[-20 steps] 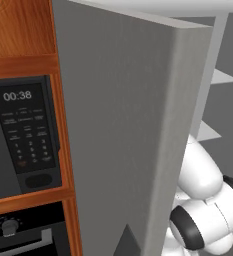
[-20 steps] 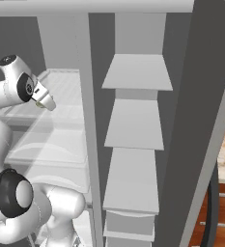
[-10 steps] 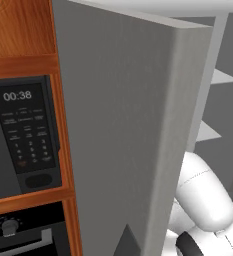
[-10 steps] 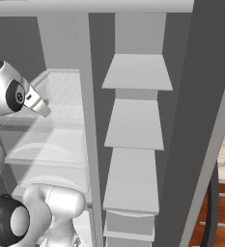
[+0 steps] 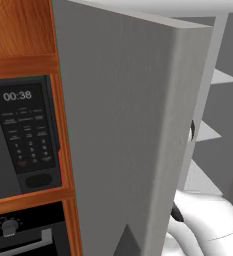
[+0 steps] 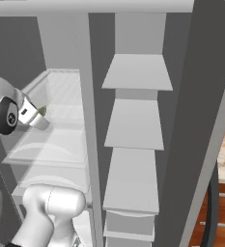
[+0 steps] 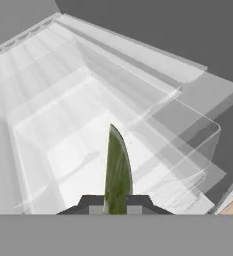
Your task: There is a bowl on the dining counter. Grab a lemon wedge from the fridge and place it in the bowl. Then get the liquor bottle and glass cup from the cabinet and place them next to the bowl.
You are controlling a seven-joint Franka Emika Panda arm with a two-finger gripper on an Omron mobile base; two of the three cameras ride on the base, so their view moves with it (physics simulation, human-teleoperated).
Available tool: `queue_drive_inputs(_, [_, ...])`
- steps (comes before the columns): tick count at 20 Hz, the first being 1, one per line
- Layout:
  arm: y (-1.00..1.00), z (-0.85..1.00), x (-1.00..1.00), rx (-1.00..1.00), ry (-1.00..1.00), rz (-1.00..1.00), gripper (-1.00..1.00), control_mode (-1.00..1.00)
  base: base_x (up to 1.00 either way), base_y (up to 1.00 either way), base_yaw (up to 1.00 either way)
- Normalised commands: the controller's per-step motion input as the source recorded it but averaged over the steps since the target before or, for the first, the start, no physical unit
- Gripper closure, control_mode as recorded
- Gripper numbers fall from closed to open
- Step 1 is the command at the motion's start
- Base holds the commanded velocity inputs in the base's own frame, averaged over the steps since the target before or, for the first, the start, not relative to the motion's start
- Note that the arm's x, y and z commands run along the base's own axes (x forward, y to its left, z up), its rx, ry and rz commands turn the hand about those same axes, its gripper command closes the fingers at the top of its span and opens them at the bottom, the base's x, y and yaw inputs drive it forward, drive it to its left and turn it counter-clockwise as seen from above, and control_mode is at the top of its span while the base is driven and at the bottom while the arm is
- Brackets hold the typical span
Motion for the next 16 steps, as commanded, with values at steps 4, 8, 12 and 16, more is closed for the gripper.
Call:
queue_drive_inputs(4, [-0.1,0.54,-0.77,0.03,0.0,0.0,1.0,-1.0,0.0,0.0,0.0])
queue_drive_inputs(8, [-0.1,0.6,-0.58,0.0,-0.01,0.0,1.0,-1.0,0.0,0.0,0.0])
queue_drive_inputs(12, [-0.25,0.48,-0.52,0.0,-0.06,0.0,1.0,-1.0,0.0,0.0,0.0])
queue_drive_inputs(16, [-0.2,0.27,-0.74,0.0,-0.07,0.0,1.0,-1.0,0.0,0.0,0.0])
